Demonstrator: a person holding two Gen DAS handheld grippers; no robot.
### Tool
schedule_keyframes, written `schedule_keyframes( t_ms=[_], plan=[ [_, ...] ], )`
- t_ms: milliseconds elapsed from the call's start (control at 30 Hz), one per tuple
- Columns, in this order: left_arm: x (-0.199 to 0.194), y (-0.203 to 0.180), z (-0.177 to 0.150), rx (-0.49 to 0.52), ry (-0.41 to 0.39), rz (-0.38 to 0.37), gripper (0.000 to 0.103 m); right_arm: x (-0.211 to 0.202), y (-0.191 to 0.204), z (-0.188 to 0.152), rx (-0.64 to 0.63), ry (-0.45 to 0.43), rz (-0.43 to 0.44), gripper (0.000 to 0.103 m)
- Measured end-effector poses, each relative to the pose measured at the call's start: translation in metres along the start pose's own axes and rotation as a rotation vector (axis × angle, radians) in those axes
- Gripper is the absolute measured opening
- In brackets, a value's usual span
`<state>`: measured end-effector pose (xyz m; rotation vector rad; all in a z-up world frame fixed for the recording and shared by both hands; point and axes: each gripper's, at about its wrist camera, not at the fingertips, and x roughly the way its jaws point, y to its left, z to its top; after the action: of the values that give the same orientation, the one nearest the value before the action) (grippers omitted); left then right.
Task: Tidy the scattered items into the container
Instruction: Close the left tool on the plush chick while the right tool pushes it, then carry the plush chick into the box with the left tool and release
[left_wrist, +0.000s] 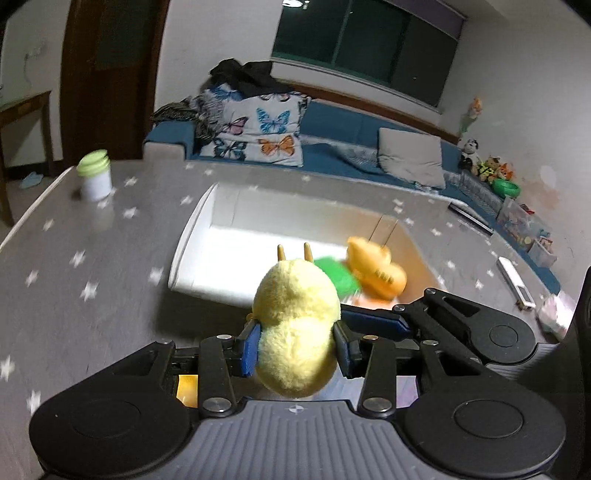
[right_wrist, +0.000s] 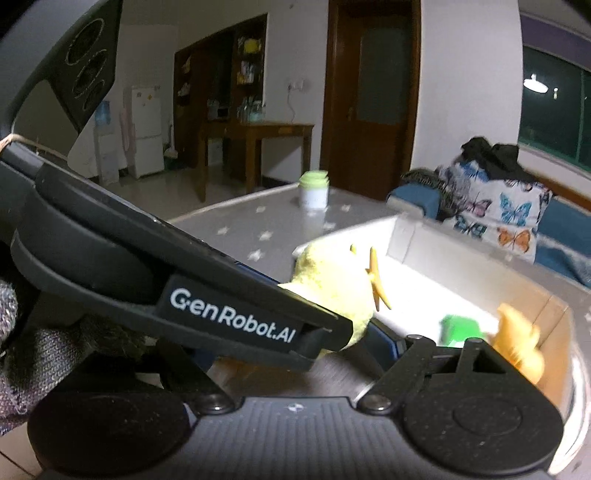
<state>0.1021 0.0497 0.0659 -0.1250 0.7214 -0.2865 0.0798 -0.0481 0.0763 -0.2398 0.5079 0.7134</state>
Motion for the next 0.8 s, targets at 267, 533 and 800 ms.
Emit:
schedule_keyframes(
  t_ms=[267, 533, 800],
  plan=[
    [0.058, 0.003, 0.060, -0.031, 0.064, -0.085, 0.044, 0.018, -0.061, 0.038, 0.033, 0.009, -0.036, 0.082],
    [0.123, 0.016, 0.079, -0.056, 0.194, -0.109, 0.044, 0.071, -0.110, 0.044, 0.095, 0.140, -0.004, 0.082],
    [0.158, 0.031, 0.080, -0.091, 0.299, -0.117, 0.045, 0.106, -0.135, 0.037, 0.150, 0.260, 0.030, 0.082]
  ],
)
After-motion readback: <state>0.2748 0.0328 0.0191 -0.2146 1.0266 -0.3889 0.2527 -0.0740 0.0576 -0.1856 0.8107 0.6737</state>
